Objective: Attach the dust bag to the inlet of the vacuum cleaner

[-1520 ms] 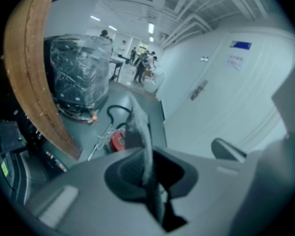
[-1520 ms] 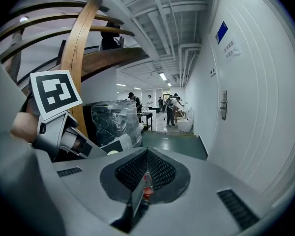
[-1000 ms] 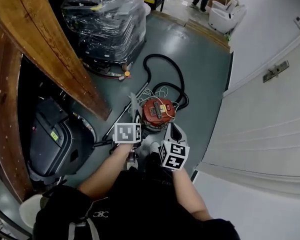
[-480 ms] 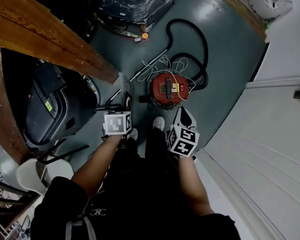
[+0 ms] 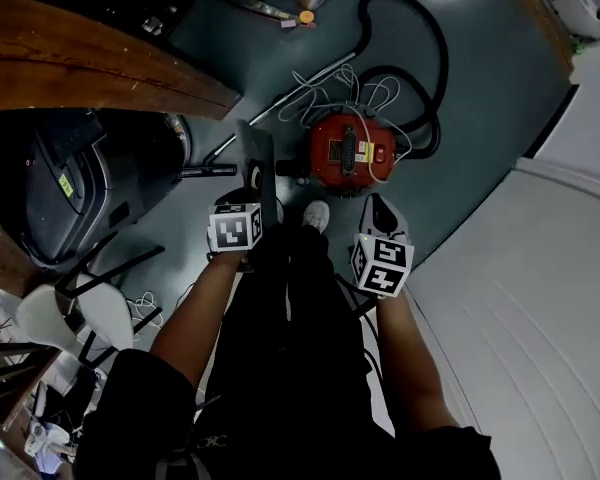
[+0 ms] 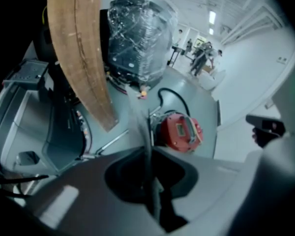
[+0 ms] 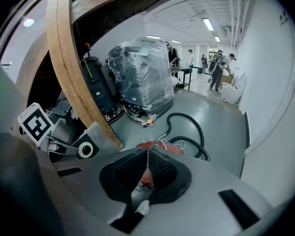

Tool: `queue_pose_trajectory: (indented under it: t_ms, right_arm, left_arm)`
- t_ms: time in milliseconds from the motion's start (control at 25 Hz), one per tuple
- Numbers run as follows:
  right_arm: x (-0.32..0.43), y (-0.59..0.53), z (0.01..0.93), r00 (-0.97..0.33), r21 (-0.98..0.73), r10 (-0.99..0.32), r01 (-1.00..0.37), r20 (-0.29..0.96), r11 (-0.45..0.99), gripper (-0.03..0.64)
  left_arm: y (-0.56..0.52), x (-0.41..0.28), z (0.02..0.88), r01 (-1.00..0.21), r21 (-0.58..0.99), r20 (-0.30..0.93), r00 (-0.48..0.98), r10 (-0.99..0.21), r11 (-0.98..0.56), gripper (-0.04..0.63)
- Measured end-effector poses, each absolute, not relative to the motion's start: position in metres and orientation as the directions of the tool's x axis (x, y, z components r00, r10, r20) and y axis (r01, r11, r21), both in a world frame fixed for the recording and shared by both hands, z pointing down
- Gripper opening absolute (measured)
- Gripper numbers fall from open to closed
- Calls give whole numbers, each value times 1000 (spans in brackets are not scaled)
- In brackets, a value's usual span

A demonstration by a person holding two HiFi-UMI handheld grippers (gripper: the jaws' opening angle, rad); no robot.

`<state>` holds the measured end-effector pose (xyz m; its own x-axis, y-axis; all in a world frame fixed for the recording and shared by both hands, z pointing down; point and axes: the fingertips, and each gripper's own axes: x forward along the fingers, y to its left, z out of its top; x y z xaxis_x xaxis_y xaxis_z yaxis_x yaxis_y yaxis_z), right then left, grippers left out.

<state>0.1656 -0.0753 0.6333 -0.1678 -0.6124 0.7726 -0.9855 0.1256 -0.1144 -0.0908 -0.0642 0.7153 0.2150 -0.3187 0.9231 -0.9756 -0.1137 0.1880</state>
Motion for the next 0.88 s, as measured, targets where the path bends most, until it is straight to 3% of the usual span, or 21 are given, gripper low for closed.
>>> queue_pose_trajectory:
  t_ms: [240, 480, 880]
  right_arm:
    - [154, -95, 719, -233, -194, -577, -972, 783, 131, 8]
    - [155, -108, 802, -217, -230, -565, -972, 796, 48, 198]
    - [152, -118, 846, -152, -135, -514, -988, 844, 71, 206]
  left_arm:
    - [-62, -92, 798, -977, 167, 935, 200, -293, -134, 28]
    - [-55, -94, 862, -978, 159, 935, 192, -299, -133, 28]
    - [-63, -97, 902, -985, 159, 927, 170, -333, -61, 28]
